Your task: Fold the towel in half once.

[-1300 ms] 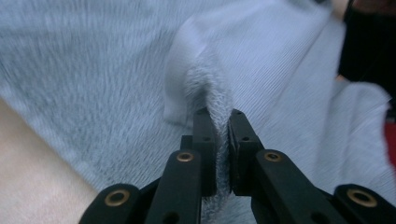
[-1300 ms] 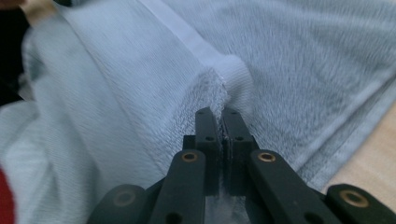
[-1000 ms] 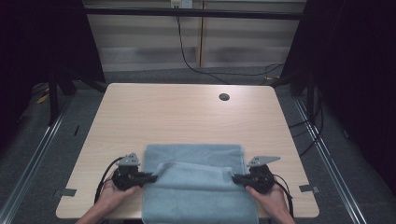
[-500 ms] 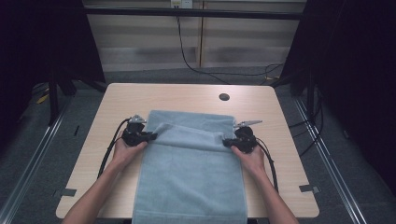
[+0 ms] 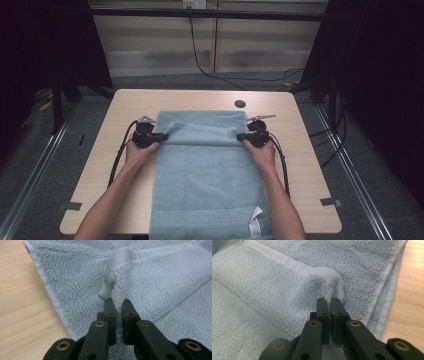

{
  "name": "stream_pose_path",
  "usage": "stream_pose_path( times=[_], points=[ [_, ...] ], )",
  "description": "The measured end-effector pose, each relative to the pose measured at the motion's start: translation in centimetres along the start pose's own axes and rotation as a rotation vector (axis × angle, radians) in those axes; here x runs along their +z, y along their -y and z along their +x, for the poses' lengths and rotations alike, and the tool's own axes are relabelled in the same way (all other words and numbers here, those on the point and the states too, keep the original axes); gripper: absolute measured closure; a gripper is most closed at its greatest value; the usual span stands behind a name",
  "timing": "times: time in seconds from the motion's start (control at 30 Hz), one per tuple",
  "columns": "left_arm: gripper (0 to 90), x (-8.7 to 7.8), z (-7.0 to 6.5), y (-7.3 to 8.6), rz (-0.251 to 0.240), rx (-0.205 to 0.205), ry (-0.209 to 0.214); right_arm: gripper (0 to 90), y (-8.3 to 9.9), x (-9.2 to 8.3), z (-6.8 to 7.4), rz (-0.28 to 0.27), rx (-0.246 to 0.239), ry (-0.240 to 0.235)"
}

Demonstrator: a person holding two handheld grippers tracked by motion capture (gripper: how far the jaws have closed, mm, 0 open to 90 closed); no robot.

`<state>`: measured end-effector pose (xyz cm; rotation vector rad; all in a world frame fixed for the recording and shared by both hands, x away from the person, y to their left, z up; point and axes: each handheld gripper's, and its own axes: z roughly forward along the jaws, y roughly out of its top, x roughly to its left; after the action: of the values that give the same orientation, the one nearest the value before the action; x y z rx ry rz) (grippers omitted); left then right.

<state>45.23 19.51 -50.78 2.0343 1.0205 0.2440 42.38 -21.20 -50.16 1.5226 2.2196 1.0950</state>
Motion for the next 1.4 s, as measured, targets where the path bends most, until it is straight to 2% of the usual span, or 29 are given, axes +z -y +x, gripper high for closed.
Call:
stream_pose_path(
  times=[0.07,0.1,0.13,0.23,0.33,0.43,0.57,0.63,0.67,0.83,1.0,1.13,1.27,1.33,1.4],
  points=[
    [84.6,-0.4,-0.1,-0.2,-0.002,-0.016,0.006,87.1,-0.3,-0.7,-0.4,-0.030,0.023,-0.021],
    [84.5,-0.6,-0.2,-0.3,-0.011,-0.020,0.012,87.1,-0.6,-1.4,-0.8,-0.072,0.043,-0.049],
    [84.6,-1.1,-0.3,-0.4,-0.031,-0.020,0.017,87.1,-0.7,-1.9,-0.9,-0.090,0.049,-0.061],
    [84.5,-2.8,-0.9,-1.2,-0.097,-0.025,0.056,87.0,-1.4,-3.6,-0.9,-0.145,0.028,-0.074],
    [84.5,-4.8,-1.7,-2.1,-0.158,-0.010,0.076,87.0,-2.1,-5.2,-0.6,-0.209,0.019,-0.091],
    [84.4,-6.5,-2.3,-2.8,-0.199,0.011,0.102,86.9,-2.8,-6.7,-0.3,-0.247,0.007,-0.096],
    [83.9,-8.7,-3.1,-3.6,-0.249,0.017,0.102,86.8,-3.8,-9.0,0.2,-0.316,-0.009,-0.113],
    [83.9,-10.0,-3.6,-3.8,-0.297,0.005,0.131,86.8,-4.0,-10.3,0.4,-0.380,-0.003,-0.142],
    [84.0,-10.7,-3.9,-3.9,-0.303,0.013,0.136,86.8,-4.1,-10.9,0.6,-0.403,-0.001,-0.161],
    [84.1,-13.6,-5.7,-4.2,-0.364,0.054,0.165,86.9,-4.4,-13.8,1.8,-0.448,-0.052,-0.181],
    [84.1,-16.3,-7.4,-4.2,-0.388,0.095,0.182,86.8,-3.8,-17.1,3.4,-0.479,-0.111,-0.189],
    [84.1,-18.1,-8.7,-3.7,-0.413,0.121,0.189,86.9,-2.8,-19.6,4.6,-0.483,-0.159,-0.198],
    [83.9,-19.1,-10.2,-1.8,-0.415,0.149,0.215,86.8,-0.8,-21.7,5.8,-0.480,-0.193,-0.213],
    [83.8,-18.8,-10.8,0.0,-0.388,0.158,0.221,86.9,0.8,-22.1,6.3,-0.476,-0.191,-0.239],
    [83.8,-18.1,-11.1,1.5,-0.341,0.157,0.217,86.8,2.8,-21.9,6.7,-0.435,-0.201,-0.235]
  ],
)
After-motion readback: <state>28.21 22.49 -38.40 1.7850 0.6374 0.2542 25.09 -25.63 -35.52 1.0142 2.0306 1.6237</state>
